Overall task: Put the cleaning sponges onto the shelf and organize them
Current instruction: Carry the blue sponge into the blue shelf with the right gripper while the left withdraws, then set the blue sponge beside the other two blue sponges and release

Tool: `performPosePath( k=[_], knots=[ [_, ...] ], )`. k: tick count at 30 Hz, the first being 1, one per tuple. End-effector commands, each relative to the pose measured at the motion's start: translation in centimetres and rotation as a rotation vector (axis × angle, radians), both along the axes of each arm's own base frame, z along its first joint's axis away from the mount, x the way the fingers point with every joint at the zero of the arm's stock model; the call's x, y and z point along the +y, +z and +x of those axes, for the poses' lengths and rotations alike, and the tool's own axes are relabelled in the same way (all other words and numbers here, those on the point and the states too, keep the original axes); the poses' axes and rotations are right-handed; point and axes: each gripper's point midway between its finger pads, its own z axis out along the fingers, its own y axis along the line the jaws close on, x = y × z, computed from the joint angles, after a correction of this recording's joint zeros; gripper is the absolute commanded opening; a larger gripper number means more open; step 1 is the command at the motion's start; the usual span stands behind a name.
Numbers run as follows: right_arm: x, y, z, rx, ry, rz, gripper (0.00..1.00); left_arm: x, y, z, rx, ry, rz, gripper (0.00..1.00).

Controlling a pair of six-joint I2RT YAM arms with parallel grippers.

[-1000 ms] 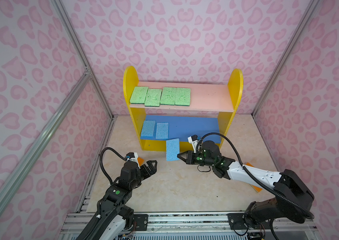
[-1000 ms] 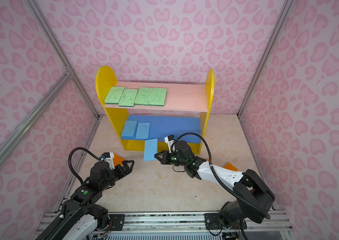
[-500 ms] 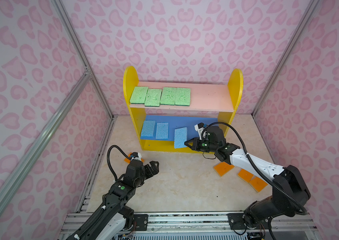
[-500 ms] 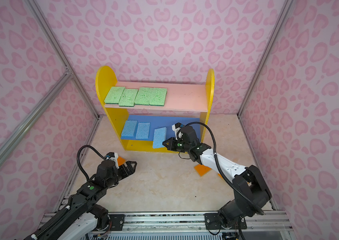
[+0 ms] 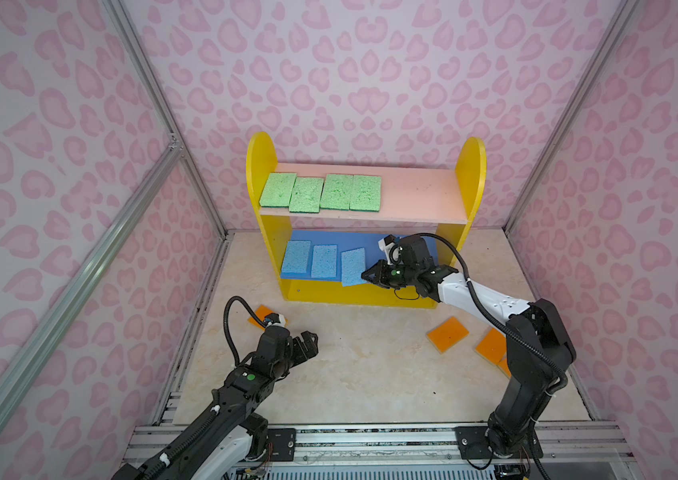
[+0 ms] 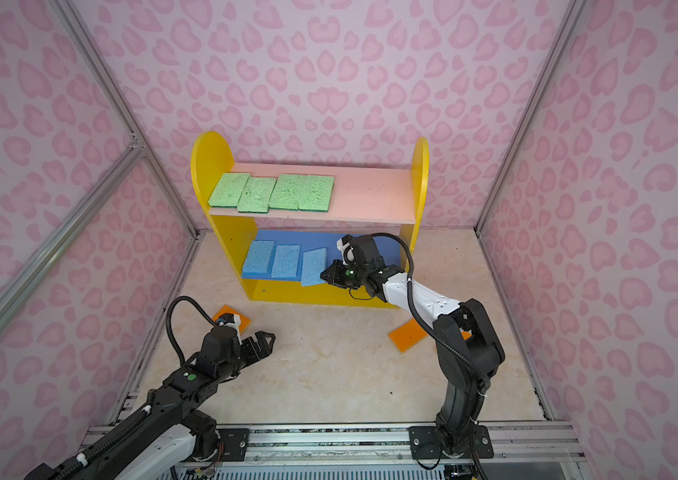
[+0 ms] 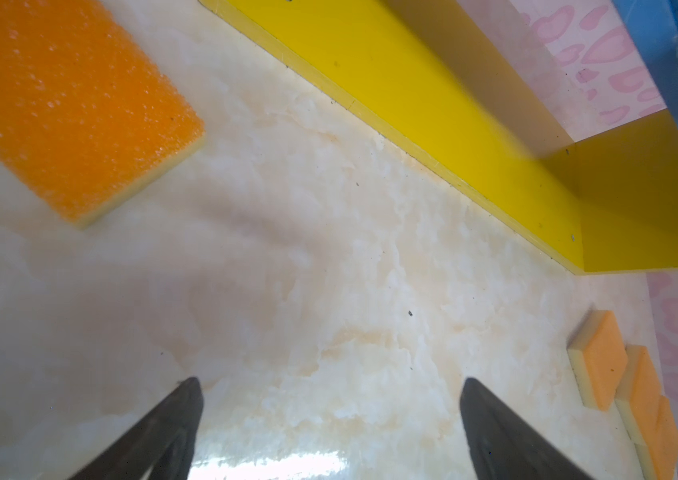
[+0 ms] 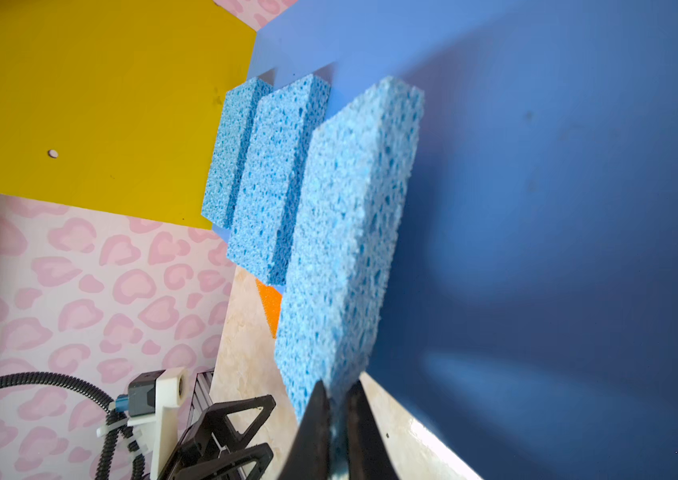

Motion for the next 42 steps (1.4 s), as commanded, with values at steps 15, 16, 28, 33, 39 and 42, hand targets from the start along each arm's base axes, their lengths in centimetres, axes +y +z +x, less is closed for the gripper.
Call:
performPosePath(
  k=[15,16,28,33,39,42],
  knots=[
    [1.0,-0.3,2.4,0.028,-0.019,0.038,0.11,-0.3,-0.2,0.5,-0.016,0.003,-0.021,0.97],
    [1.2,-0.3,2.4,0.028,-0.016,0.041,0.11,-0.3,-0.3,0.5,-0.015,0.003,-0.02,0.97],
    [2.5,-0.6,2.3,0.028,0.012,0.041,0.14,-0.4,-0.2,0.2,-0.013,0.0,-0.036,0.97],
    [2.9,-0.7,2.4,0.029,0.011,0.043,0.15,-0.4,-0.1,0.1,-0.017,0.003,-0.042,0.97],
    [3.3,-0.9,2.4,0.031,0.01,0.046,0.19,-0.5,0.1,-0.1,-0.018,-0.002,-0.052,0.97],
    [3.6,-1.1,2.2,0.03,0.019,0.042,0.26,-0.4,0.0,-0.2,-0.018,-0.002,-0.052,0.97]
  ],
)
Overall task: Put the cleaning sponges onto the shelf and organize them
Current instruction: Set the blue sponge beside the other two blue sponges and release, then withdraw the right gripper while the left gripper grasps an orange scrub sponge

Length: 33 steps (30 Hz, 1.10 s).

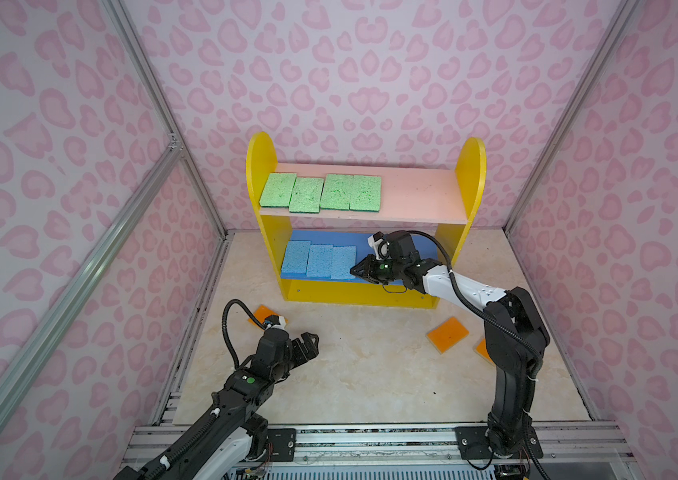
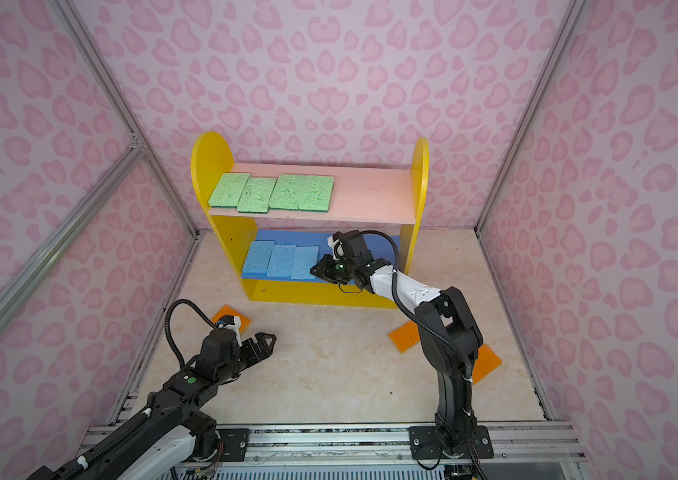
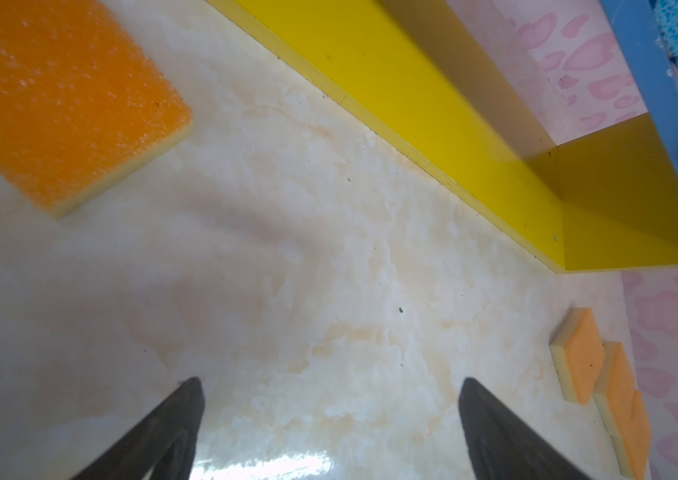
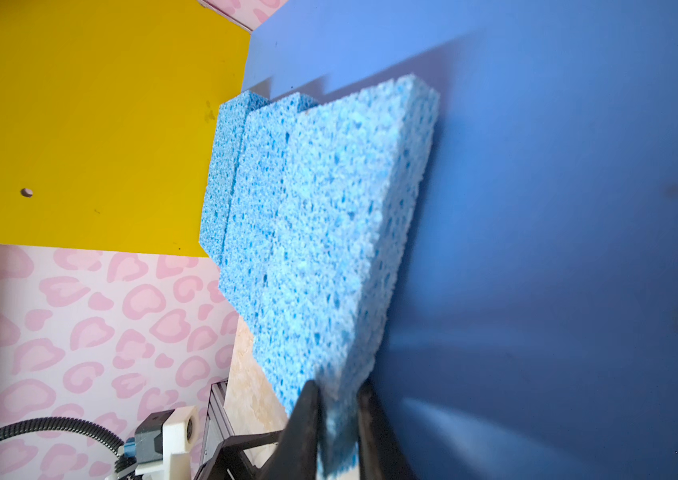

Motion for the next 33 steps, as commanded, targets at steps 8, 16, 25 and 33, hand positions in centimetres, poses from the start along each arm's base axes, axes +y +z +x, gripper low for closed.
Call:
performPosePath(
  k=[8,16,25,33],
  knots=[
    [0.4,1.2,-0.3,-0.063,0.022,-0.034,0.57,0.5,-0.2,-0.3,0.021,0.039,-0.072,0.97],
    [-1.8,1.5,-1.2,-0.093,0.004,-0.084,0.61,2.9,0.0,0.0,0.044,0.139,-0.127,0.98],
    [-4.2,2.2,-2.8,-0.124,-0.012,-0.085,0.57,7.4,-0.6,0.5,0.111,0.287,-0.139,0.88],
    [-5.9,2.1,-5.4,-0.145,-0.023,-0.079,0.55,12.1,-0.9,1.4,0.14,0.474,-0.067,0.77]
  ],
)
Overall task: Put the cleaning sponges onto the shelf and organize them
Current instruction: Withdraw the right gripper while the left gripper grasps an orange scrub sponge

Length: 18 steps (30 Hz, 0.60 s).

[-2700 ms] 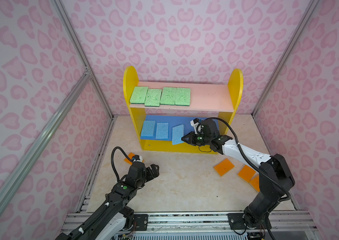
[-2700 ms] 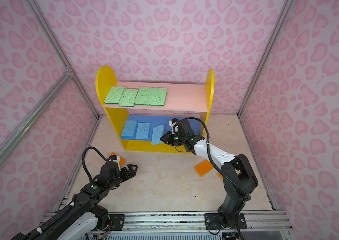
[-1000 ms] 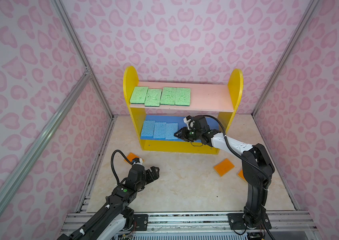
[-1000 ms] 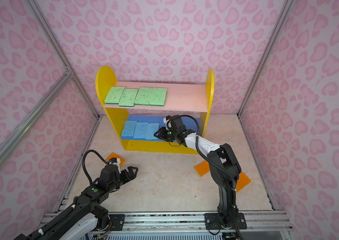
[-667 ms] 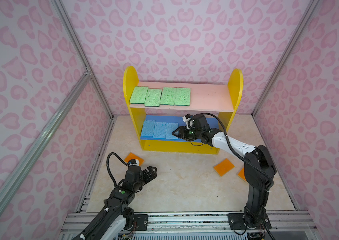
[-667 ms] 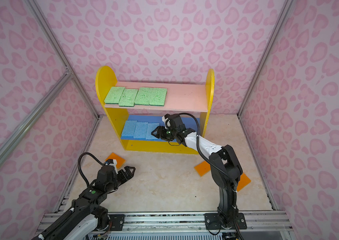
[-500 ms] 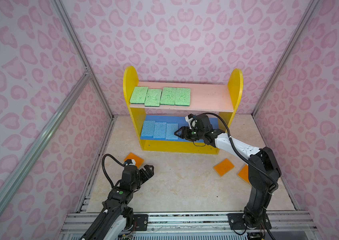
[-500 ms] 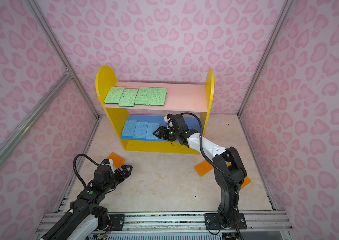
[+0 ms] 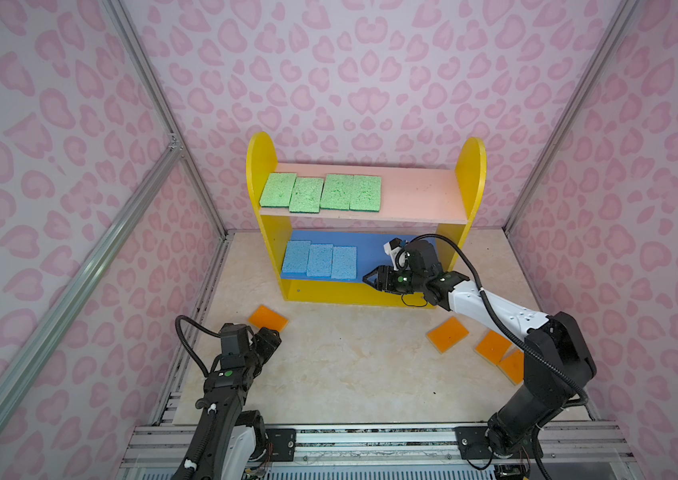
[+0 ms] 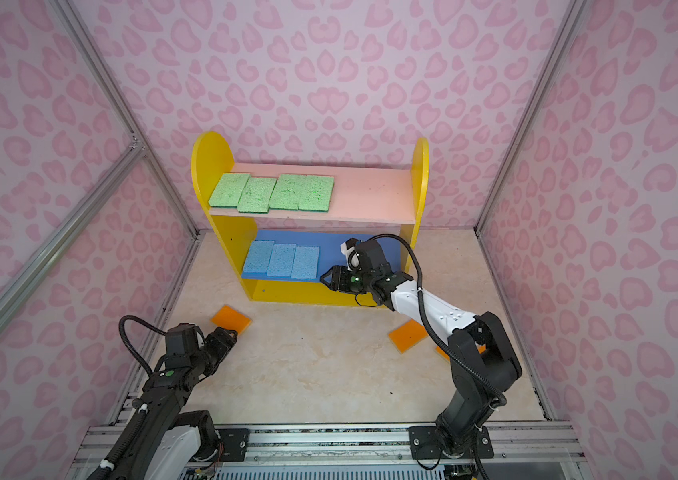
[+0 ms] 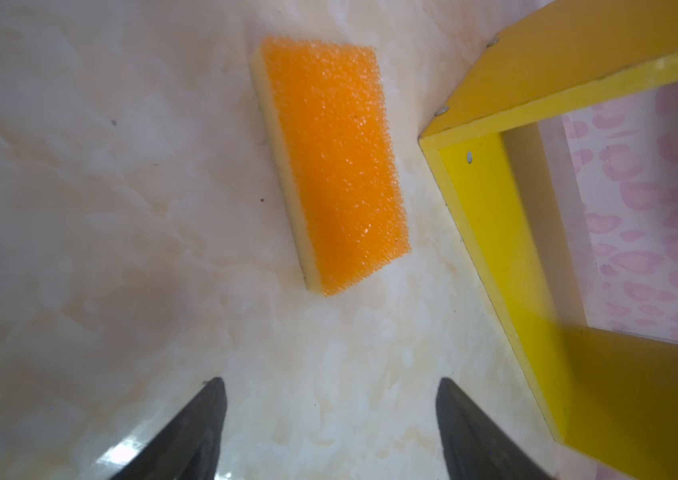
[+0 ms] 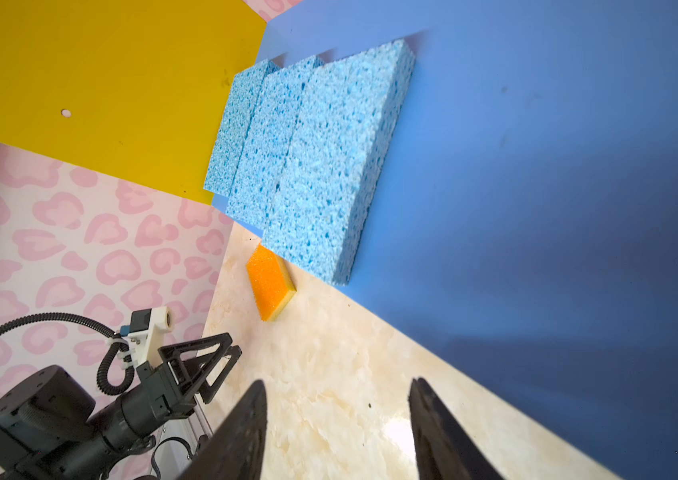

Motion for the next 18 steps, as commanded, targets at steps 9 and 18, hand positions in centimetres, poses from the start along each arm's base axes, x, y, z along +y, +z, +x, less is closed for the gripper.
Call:
performPosePath(
  k=[9,18],
  knots=[
    [-2.3,-0.7,-2.7,-0.052,-0.029,0.004,0.54,2.9,0.8,2.6,0.006,0.115,0.081,0.6],
    [-2.4,-1.3,-3.9,-0.049,-0.022,0.042,0.53,3.7,-0.2,4.3,0.034,0.146,0.094,0.54]
  ],
)
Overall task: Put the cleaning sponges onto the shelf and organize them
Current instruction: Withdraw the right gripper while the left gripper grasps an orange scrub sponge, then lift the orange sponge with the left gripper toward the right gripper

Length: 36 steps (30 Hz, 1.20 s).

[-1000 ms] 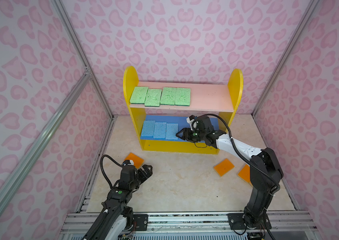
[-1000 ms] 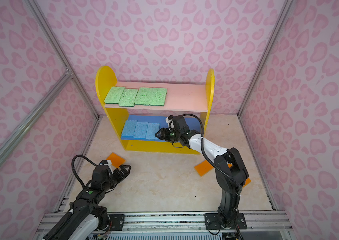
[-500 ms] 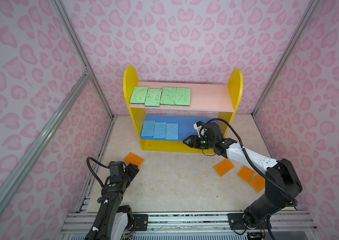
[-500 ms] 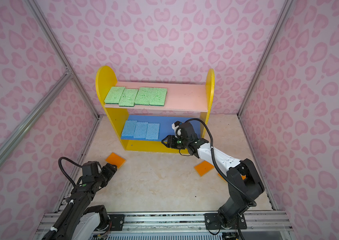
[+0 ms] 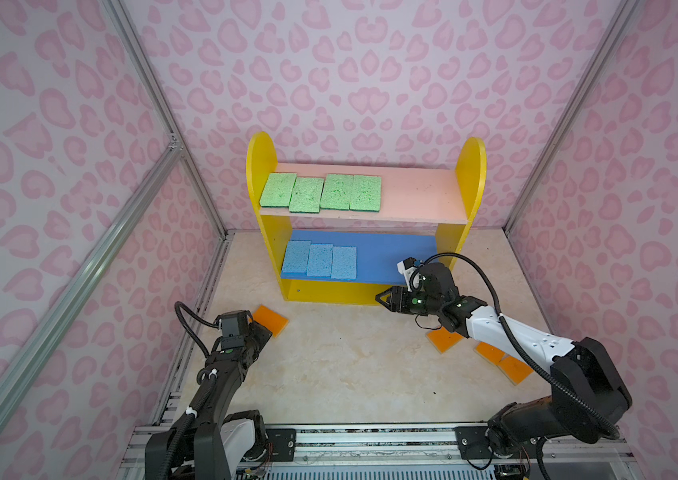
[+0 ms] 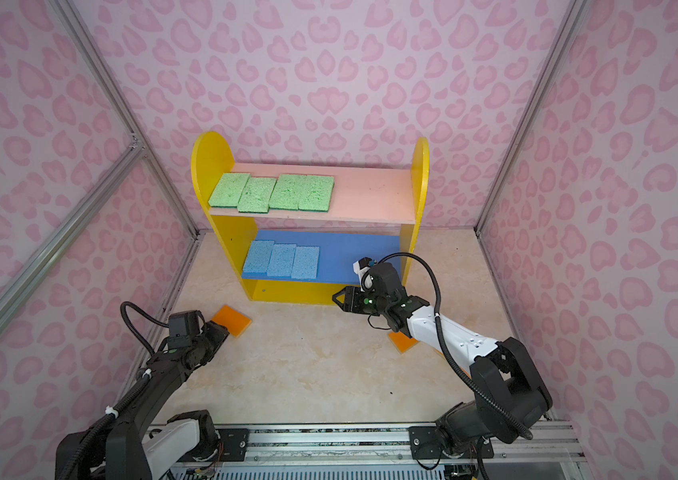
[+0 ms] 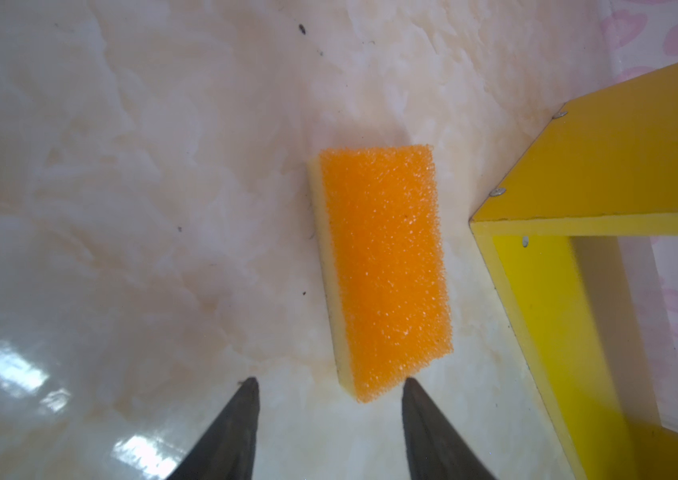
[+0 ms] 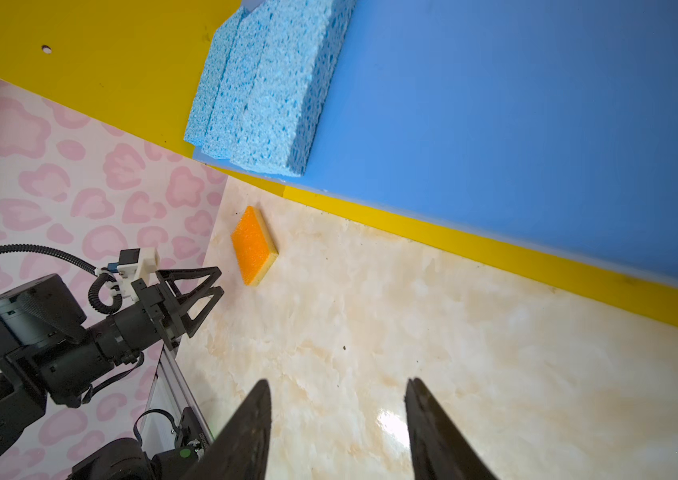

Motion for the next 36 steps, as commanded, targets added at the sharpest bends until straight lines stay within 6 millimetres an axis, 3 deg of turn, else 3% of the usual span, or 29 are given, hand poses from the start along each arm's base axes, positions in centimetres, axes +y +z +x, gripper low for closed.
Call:
performPosePath(
  k=[1,12,15,20,25,30,36],
  knots=[
    [0.6,1.1,0.3,-0.045,0.002,0.04,0.53,0.7,0.6,1.5,-0.038,0.024,0.023,0.54],
    [0.9,3.0,-0.8,-0.106,0.019,0.024,0.53,0.5,-2.2,3.1,0.036,0.018,0.043,0.45],
    [0.9,3.3,-1.3,-0.119,0.026,0.014,0.53,0.5,-2.9,3.5,0.051,0.019,0.047,0.38],
    [0.7,3.2,-2.2,-0.119,0.042,0.018,0.53,0.4,-3.4,3.7,0.059,0.017,0.049,0.17],
    [0.9,3.3,-3.5,-0.135,0.069,0.022,0.58,0.1,-2.9,3.6,0.044,0.003,0.048,0.04],
    [1.7,3.4,-4.9,-0.157,0.086,0.052,0.62,-1.0,-1.2,3.2,-0.01,-0.041,0.042,0.04],
    [3.6,2.5,-6.6,-0.166,0.072,0.16,0.65,-3.7,1.1,2.1,-0.088,-0.143,0.013,0.03]
  ],
)
